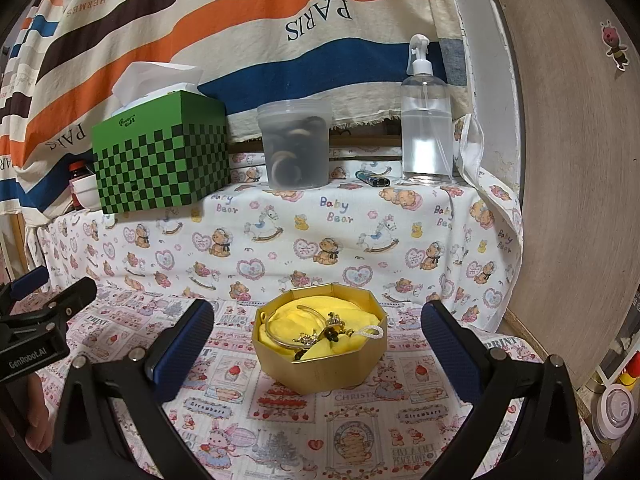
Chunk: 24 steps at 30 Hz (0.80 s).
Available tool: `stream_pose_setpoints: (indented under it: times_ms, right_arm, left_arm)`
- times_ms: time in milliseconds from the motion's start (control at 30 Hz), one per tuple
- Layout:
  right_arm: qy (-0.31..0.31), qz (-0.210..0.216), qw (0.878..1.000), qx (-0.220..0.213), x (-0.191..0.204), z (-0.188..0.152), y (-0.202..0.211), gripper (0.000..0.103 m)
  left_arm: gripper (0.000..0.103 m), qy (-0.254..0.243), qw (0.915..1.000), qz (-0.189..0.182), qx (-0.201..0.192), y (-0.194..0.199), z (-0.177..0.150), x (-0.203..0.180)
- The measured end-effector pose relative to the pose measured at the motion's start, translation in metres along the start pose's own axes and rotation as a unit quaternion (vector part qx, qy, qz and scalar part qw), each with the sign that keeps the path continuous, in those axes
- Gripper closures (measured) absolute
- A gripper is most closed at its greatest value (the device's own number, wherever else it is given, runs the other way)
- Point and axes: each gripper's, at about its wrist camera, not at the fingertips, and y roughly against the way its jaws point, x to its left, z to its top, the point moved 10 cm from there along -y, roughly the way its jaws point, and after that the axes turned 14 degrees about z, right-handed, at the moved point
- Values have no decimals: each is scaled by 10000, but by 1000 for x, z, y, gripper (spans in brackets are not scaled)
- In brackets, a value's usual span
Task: Organize jewelry
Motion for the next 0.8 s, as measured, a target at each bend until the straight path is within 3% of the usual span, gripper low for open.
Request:
stream_pose_setpoints:
  times_ms: [800]
  right_arm:
    - [23, 11, 10000, -8, 1, 0, 1, 0]
  left_arm:
    - [0, 0, 10000, -6, -5, 0, 0, -1]
